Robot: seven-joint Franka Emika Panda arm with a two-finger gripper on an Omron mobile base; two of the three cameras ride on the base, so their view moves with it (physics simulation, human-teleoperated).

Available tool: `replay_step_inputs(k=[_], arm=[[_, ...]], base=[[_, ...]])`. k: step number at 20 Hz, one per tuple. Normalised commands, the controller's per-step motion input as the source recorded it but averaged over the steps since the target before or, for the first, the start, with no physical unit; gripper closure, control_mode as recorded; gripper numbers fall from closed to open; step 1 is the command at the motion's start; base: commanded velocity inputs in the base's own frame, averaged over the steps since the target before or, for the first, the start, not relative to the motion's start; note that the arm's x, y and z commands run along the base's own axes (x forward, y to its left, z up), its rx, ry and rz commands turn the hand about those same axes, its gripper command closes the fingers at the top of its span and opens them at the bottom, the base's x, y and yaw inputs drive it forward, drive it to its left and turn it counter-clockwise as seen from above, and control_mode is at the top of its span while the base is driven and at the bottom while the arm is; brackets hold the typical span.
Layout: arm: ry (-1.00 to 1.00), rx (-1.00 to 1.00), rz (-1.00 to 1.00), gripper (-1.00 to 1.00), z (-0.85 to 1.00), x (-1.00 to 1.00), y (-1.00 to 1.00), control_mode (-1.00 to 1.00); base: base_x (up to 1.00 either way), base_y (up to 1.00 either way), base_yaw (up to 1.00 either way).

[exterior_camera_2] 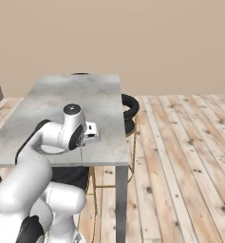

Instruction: Take the fork and place it on the left side of the plate. Then take the spoon and place it on the right side of the plate. Make sure they're directly next to the plate.

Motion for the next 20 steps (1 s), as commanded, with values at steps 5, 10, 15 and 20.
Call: replay_step_inputs(k=[5,10,15,20], arm=[[0.09,0.07,0.09,1.0,0.01,0.45,0.14,-1.0],[0.09,0.01,0.0,1.0,0.0,0.33,0.29,-1.0],[0.02,0.0,0.0,1.0,-0.03,0.37,0.32,-1.0],[0.0,0.0,0.0,1.0,-0.12,0.35,0.19,-1.0]], base=[[0.0,0.0,0.0],[0.0,0.0,0.0],[0.0,0.0,0.0],[0.0,0.0,0.0]])
